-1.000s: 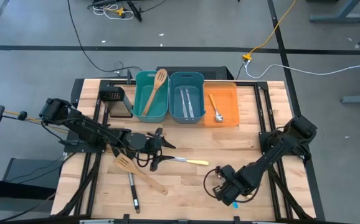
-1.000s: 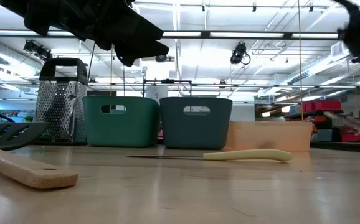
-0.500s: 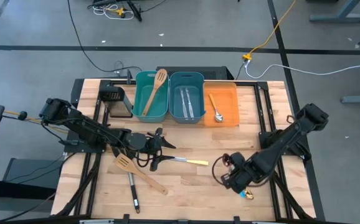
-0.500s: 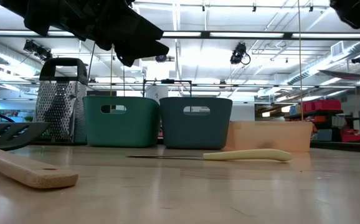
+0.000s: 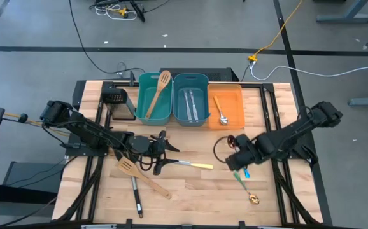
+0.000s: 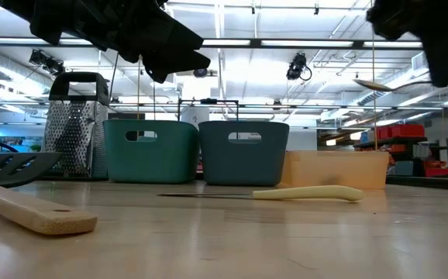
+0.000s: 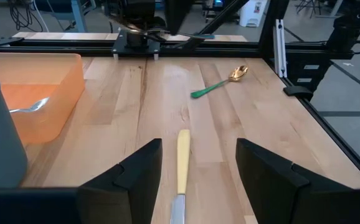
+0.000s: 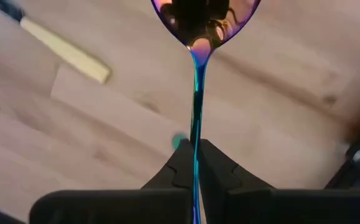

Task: Pick & Place Kitchen Items
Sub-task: Put the blue spoon into the orange bin

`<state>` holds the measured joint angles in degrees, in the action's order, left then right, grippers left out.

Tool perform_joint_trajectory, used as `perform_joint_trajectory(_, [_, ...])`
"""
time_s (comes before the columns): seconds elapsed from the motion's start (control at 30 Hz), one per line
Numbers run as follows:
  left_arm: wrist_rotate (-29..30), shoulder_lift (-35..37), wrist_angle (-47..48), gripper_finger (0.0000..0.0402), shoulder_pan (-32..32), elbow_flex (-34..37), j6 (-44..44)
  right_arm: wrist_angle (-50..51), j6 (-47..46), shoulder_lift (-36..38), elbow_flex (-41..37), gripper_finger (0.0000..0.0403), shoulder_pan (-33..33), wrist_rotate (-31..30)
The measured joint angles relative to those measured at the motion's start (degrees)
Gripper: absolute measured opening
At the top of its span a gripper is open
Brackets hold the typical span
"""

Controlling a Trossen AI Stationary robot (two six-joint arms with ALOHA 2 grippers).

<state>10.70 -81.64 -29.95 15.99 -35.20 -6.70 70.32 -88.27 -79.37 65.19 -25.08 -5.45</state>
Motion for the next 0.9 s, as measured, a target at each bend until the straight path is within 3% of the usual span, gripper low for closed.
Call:
perform_joint_trajectory(0.5, [0.00,0.01,0.26,0.0210,0.00,0.00,0.00,1.52,25.35,1.81,0.04,0.0010,21.19,-2.73])
perform_joint_trajectory(0.9, [0.00,0.00,0.28,0.0210,0.00,0.00,0.00,-0.80,39.71,1.81,0.04,0.0010,38.18,-5.49])
